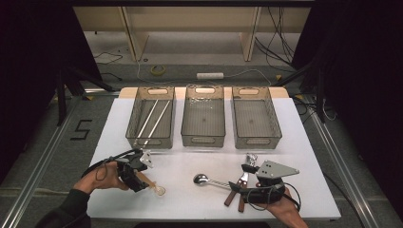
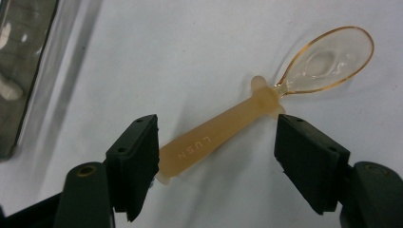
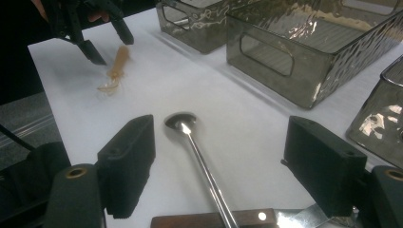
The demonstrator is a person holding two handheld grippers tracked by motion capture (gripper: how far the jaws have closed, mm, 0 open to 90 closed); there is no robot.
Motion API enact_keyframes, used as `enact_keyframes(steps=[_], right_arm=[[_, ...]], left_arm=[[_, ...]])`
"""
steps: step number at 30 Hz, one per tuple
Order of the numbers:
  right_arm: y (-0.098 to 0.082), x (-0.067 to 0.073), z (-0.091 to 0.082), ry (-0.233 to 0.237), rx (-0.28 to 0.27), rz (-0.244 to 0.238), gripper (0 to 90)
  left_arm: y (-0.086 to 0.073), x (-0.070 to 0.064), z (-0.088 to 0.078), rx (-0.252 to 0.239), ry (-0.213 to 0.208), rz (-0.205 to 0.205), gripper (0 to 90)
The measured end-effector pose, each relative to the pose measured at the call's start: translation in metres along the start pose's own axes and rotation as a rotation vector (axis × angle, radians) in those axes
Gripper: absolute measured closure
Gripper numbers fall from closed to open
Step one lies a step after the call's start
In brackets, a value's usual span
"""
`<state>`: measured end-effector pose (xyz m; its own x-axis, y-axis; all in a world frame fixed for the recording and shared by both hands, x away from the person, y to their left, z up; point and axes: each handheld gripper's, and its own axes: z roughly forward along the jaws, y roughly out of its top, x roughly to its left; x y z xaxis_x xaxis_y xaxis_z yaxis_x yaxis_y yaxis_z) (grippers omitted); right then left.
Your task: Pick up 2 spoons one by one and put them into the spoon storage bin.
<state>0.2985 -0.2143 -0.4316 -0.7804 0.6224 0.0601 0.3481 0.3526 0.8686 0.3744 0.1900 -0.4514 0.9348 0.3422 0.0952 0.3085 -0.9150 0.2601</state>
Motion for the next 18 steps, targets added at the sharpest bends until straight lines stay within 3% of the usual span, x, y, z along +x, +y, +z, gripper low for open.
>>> enact_keyframes(steps=[2, 6, 18], right_arm=[[0.0, 0.0, 0.0, 0.0, -0.001, 0.0, 26.8], [0.0, 0.0, 0.0, 0.001, 0.0, 0.0, 26.8], [0.0, 0.0, 0.0, 0.002, 0.001, 0.001, 26.8]], left_arm=[[0.003, 0.001, 0.001, 0.022, -0.002, 0.034, 31.5], [0.005, 0.003, 0.004, 0.041, -0.016, 0.062, 32.0], [0.007, 0.003, 0.015, 0.092, -0.039, 0.112, 35.3]])
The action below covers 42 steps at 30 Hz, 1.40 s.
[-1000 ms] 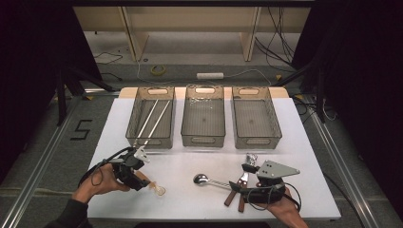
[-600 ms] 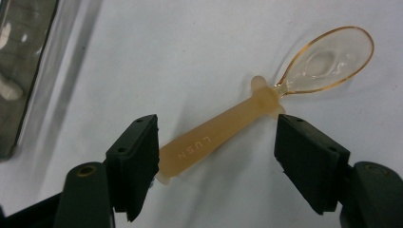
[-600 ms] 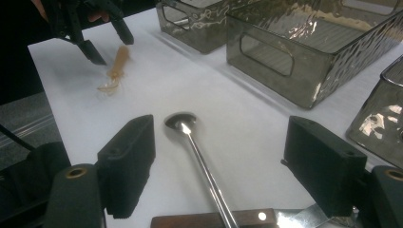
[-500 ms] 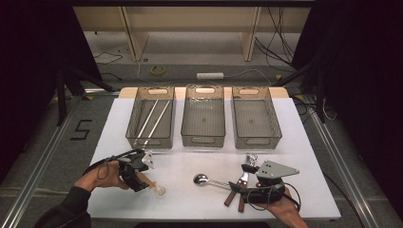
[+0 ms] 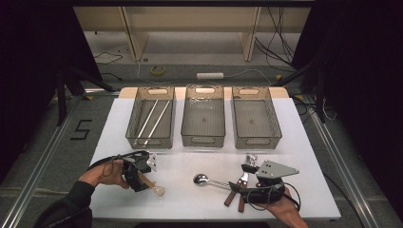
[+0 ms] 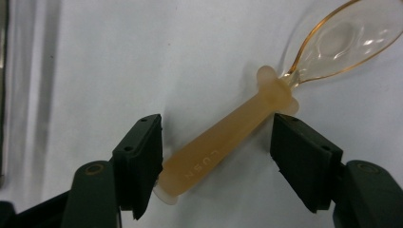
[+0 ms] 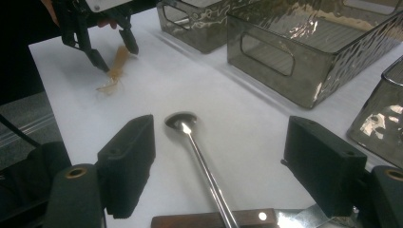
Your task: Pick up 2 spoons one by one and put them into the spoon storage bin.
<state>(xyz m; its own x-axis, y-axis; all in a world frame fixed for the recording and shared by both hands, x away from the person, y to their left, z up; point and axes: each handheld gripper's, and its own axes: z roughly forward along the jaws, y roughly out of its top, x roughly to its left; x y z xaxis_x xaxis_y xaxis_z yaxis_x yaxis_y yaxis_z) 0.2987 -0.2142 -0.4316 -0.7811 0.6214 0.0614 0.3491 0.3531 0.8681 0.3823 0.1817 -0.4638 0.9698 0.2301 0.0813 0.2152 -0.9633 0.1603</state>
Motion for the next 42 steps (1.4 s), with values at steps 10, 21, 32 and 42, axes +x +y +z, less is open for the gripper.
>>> enact_keyframes(steps=[10, 21, 32, 42], right_arm=[[0.0, -0.001, 0.0, 0.001, 0.0, 0.001, 26.8], [0.0, -0.001, 0.0, 0.0, 0.0, 0.0, 26.8], [0.0, -0.001, 0.0, 0.0, 0.0, 0.002, 26.8], [0.0, -0.001, 0.0, 0.0, -0.001, 0.001, 26.8]], left_arm=[[0.002, 0.0, -0.001, 0.007, -0.002, 0.021, 46.2], [0.002, -0.001, -0.003, 0.008, 0.009, 0.085, 57.9], [-0.003, -0.004, -0.003, -0.028, -0.018, 0.113, 75.0], [-0.001, -0.001, -0.018, -0.117, 0.006, 0.026, 75.7]])
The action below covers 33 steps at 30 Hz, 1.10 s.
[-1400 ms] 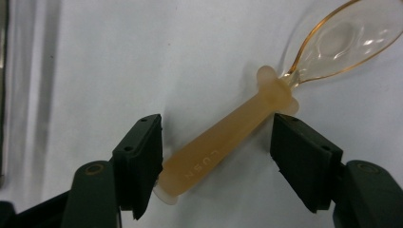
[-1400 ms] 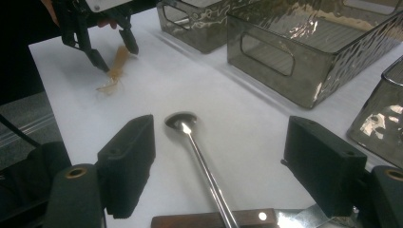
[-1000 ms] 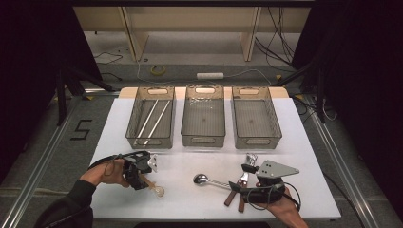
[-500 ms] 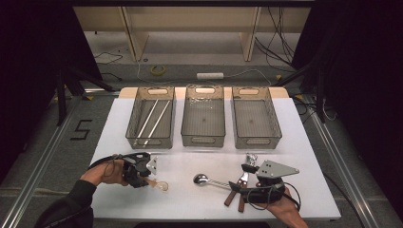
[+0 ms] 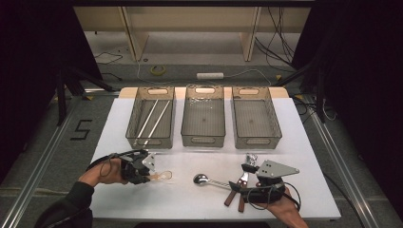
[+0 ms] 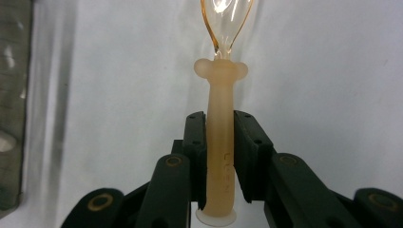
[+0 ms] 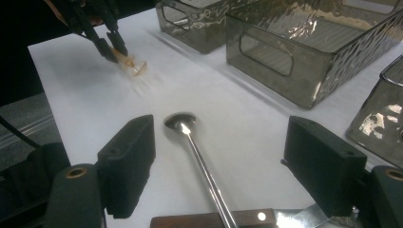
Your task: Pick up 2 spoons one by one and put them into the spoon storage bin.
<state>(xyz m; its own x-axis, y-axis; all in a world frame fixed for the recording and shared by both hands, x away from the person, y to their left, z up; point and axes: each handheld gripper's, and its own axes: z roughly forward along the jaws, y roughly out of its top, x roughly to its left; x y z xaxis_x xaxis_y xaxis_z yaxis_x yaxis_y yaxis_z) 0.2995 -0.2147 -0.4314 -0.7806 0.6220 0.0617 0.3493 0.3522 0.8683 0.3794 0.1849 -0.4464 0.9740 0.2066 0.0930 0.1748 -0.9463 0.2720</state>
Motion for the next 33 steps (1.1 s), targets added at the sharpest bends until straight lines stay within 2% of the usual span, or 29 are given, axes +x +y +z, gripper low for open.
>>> enact_keyframes(steps=[9, 14, 18, 21, 33], right_arm=[[0.0, 0.0, 0.0, -0.001, 0.0, 0.001, 26.8], [0.0, 0.0, 0.0, 0.0, -0.001, -0.002, 26.8], [0.0, 0.0, -0.001, -0.001, -0.001, -0.001, 26.8], [0.0, 0.0, -0.001, -0.001, -0.001, -0.002, 26.8], [0.0, 0.001, -0.001, -0.004, -0.004, 0.004, 26.8]], left_arm=[[0.017, 0.001, -0.017, -0.104, 0.035, -0.109, 75.6], [0.031, 0.002, -0.027, -0.158, 0.054, -0.189, 75.5], [0.042, 0.004, -0.033, -0.203, 0.074, -0.231, 75.6], [0.05, 0.005, -0.036, -0.25, 0.083, -0.277, 75.6], [0.075, 0.014, -0.041, -0.39, 0.131, -0.399, 75.6]])
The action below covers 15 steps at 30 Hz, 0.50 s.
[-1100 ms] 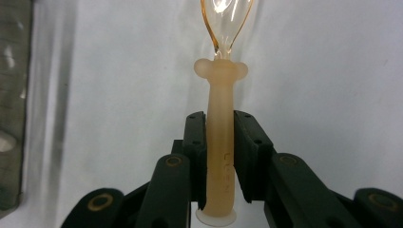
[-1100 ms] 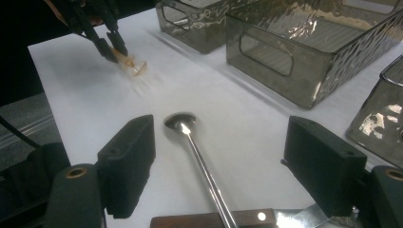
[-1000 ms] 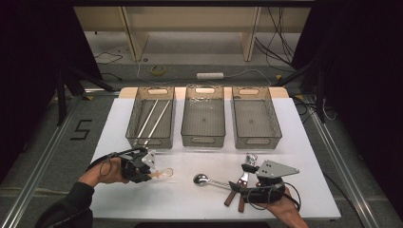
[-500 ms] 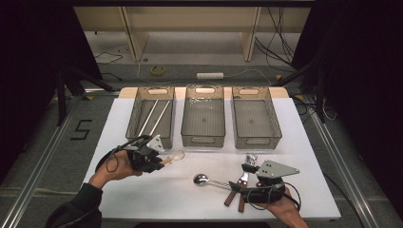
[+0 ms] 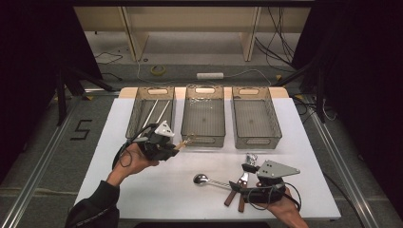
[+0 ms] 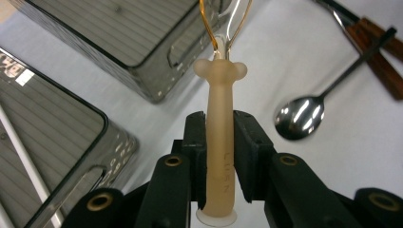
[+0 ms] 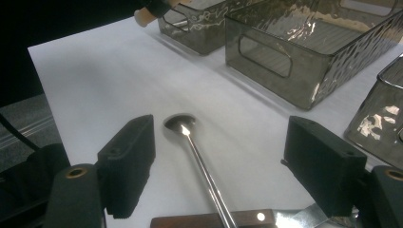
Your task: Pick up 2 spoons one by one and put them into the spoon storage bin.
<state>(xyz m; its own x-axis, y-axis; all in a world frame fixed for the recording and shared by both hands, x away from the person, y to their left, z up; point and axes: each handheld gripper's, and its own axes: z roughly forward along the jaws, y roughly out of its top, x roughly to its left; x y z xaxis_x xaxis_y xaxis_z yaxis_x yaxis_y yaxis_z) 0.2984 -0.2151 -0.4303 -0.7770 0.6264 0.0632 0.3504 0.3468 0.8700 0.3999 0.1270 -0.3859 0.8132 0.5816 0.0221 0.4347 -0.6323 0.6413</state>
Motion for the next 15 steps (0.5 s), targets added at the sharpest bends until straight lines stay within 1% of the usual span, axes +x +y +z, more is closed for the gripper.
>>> enact_keyframes(steps=[4, 7, 10, 15], right_arm=[[0.0, 0.0, 0.0, 0.001, 0.003, -0.002, 26.8], [0.0, 0.0, 0.0, 0.001, 0.003, -0.001, 26.8], [0.0, 0.0, 0.0, 0.002, 0.004, -0.002, 26.8], [0.0, 0.0, 0.0, 0.001, 0.001, -0.003, 26.6]], left_arm=[[0.006, 0.004, 0.001, -0.037, 0.028, -0.053, 75.6], [0.012, 0.006, 0.001, -0.07, 0.031, -0.092, 75.6], [0.018, 0.008, 0.003, -0.096, 0.04, -0.112, 75.6], [0.028, 0.011, 0.01, -0.12, 0.045, -0.14, 75.6]])
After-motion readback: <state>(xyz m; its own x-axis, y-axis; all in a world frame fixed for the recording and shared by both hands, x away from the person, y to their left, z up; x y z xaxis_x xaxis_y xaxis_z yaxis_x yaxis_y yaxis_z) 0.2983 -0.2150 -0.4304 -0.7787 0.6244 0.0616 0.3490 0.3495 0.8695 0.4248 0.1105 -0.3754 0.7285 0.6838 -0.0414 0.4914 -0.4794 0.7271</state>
